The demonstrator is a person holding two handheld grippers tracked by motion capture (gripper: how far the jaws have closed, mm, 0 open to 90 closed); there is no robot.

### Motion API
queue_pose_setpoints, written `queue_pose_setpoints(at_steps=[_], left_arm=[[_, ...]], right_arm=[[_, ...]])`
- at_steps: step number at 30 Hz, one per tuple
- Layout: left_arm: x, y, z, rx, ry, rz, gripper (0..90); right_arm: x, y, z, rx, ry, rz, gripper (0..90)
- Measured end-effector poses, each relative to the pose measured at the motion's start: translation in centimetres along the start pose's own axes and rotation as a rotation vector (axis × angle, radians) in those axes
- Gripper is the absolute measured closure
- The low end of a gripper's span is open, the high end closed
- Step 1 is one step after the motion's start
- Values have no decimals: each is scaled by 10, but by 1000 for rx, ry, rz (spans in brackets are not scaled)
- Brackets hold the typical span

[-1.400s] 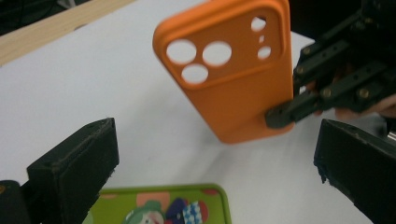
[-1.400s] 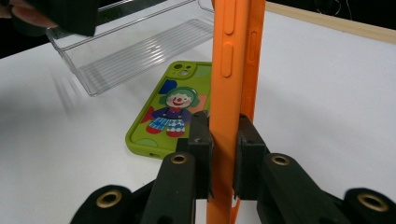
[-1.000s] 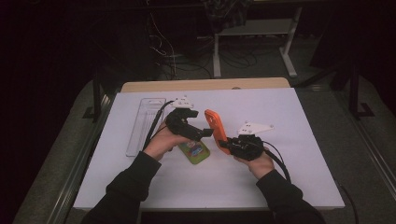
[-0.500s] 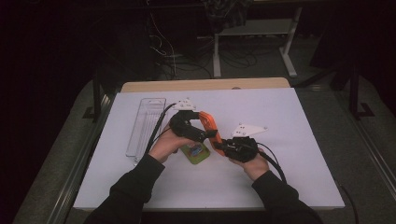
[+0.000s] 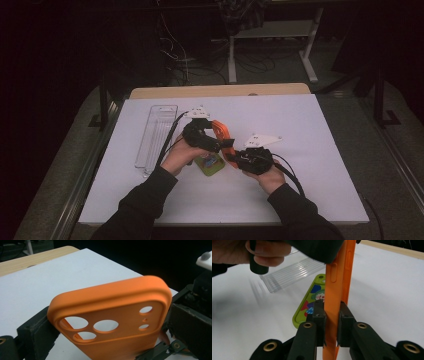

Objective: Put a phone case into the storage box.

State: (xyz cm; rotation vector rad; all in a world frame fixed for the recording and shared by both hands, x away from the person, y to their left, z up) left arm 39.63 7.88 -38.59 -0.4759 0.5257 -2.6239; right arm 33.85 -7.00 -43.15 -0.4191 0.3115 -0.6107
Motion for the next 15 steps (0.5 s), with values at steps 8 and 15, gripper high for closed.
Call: queue_pose_setpoints(at_steps=[8,15], left_arm=[[-1,-2,1,23,-29,5,88],[-1,-3,1,29,-38,-1,136]], right_arm=[[-1,3,-2,-23,-21,-15,786],[-3,5,-3,-36,-28,-17,786]])
Point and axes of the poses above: each handheld gripper's, and its own axes: y roughly forward along the jaws, z roughly out of its top, x roughly to its right, the point moved 4 cm from there along y, roughly forward along the jaws, and after that the axes turned 1 degree about x, right-handed, at the moved point
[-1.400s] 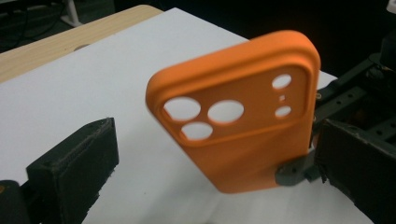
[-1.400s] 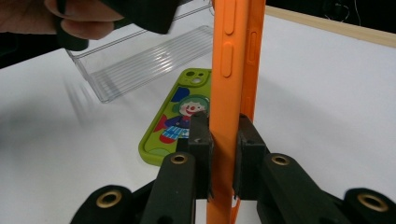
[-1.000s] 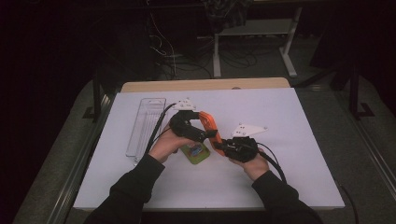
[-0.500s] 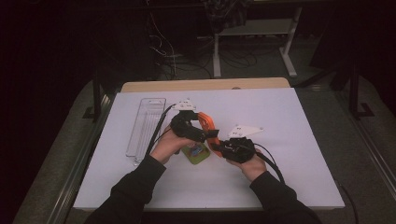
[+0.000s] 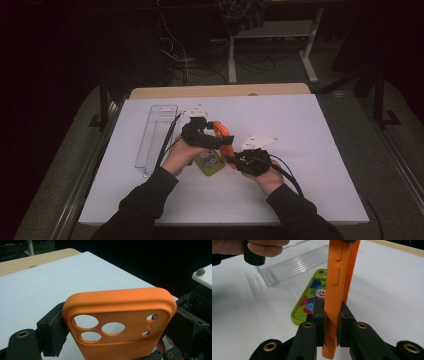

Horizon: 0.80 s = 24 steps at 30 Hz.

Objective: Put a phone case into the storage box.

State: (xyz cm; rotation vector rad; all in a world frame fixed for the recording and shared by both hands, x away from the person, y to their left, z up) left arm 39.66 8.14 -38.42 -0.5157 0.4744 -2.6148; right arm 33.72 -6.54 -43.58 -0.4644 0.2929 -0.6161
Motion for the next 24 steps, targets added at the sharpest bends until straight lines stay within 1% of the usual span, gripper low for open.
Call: queue_pose_setpoints(at_steps=[2,7,10,11,12,13,15,16,17,19,21,22,24], left_arm=[[1,0,0,5,-1,0,139],[2,-1,1,-2,18,1,158],[3,0,1,12,28,2,164],[4,0,1,6,30,6,164],[4,0,2,5,39,18,164],[3,-1,3,-2,54,32,165],[1,-3,5,3,55,37,165],[-1,-4,6,-1,57,40,165],[-2,-6,6,-13,57,52,165],[-5,-9,9,-27,73,73,165],[-7,-10,13,-18,59,75,165],[-8,-11,16,-18,59,82,164],[-10,-15,21,-28,67,92,164]], right_arm=[[0,0,0,0,-4,-3,786],[0,0,-1,-4,-12,-4,785],[0,1,-1,-7,-8,-4,777],[0,1,-1,-7,-8,-4,777],[0,1,-1,-3,-14,-8,757],[0,0,-1,-6,-13,-4,701],[0,-2,-2,-12,-9,-13,600],[0,-4,-2,-16,-4,-6,556],[1,-6,-3,-24,-3,-2,520],[4,-12,-6,-31,-4,-8,460],[8,-18,-9,-39,4,-17,390],[10,-21,-10,-47,15,-16,361],[15,-26,-13,-61,24,-30,293]])
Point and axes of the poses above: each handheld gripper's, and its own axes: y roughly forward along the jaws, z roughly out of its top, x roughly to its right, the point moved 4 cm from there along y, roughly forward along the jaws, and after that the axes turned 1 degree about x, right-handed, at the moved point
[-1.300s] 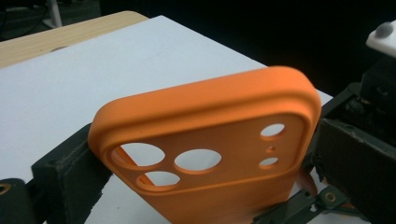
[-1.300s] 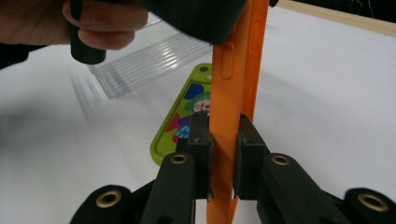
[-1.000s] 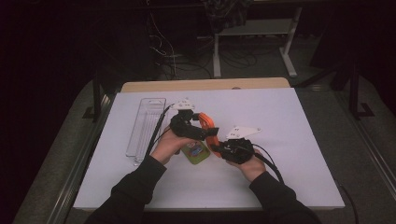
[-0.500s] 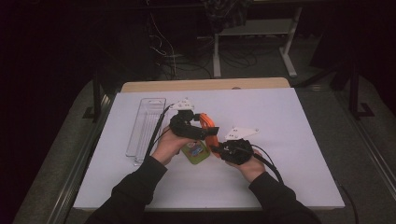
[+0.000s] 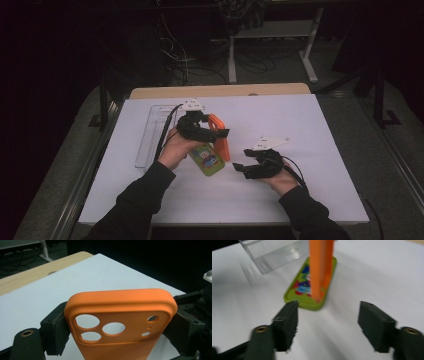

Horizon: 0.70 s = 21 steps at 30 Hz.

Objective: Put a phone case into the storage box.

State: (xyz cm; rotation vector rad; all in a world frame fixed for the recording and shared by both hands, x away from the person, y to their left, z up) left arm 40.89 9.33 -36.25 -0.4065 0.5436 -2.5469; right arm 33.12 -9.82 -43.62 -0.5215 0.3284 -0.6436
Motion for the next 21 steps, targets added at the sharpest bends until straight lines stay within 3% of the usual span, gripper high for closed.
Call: queue_pose_setpoints(at_steps=[6,9,13,21], left_arm=[[-12,-14,20,-9,8,54,164],[-22,-24,28,-4,9,88,164],[-38,-40,38,12,8,134,164],[-73,-74,54,42,-4,240,163]], right_arm=[[12,-17,-13,-40,31,-32,143],[17,-28,-19,-23,24,-53,112],[24,-40,-30,-4,40,-73,8],[30,-52,-48,-15,46,-94,0]])
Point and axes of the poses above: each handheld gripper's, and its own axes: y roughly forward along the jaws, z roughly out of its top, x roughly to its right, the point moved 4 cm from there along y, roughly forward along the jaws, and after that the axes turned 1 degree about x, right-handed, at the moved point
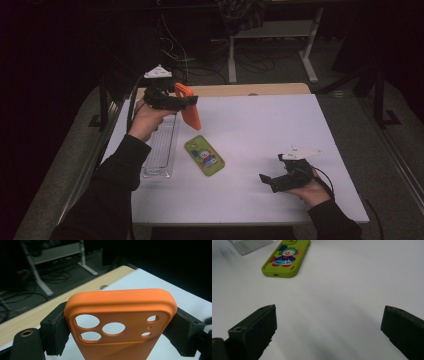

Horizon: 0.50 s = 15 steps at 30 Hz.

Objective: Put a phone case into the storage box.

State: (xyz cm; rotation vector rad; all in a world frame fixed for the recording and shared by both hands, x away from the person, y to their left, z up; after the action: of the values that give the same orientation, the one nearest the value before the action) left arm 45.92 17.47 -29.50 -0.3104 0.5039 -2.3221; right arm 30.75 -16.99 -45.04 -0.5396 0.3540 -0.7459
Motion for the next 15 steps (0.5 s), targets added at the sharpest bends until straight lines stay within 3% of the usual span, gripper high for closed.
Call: queue_pose_setpoints(at_steps=[7,10,15], left_arm=[[-34,-19,8,28,-20,86,162],[-47,-21,7,27,-29,119,162],[-69,-18,-1,5,-21,212,161]], right_arm=[[-2,-1,-4,-22,5,6,0],[-2,1,-4,-20,-4,10,0],[-2,1,-4,-22,-4,9,0]])
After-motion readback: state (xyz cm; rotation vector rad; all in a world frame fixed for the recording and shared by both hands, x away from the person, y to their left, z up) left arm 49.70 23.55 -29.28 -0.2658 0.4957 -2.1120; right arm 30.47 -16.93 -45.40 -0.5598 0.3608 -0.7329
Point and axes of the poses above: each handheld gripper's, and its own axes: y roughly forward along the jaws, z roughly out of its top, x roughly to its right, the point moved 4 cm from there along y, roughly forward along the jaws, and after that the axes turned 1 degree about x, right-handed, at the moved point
